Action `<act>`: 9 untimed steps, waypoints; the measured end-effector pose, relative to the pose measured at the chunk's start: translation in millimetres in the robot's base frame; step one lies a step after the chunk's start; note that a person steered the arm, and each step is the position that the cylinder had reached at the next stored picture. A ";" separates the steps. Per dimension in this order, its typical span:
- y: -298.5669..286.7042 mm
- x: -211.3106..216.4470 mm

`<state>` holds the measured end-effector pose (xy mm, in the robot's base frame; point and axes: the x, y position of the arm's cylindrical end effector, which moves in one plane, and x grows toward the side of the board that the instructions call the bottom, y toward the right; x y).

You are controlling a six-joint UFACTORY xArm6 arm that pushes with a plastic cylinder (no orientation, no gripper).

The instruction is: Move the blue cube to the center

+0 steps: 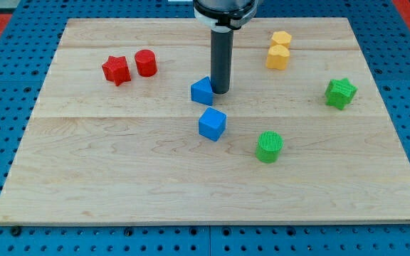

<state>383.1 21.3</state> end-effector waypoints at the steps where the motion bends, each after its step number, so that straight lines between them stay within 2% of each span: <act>1: -60.9 -14.5; 2: -58.9 56.0; 3: -48.6 59.5; 4: -68.5 35.0; 5: -16.6 9.7; 6: 53.5 22.2; 7: 45.0 82.1; 8: -28.2 117.9; 9: -123.0 85.5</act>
<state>468.6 -101.8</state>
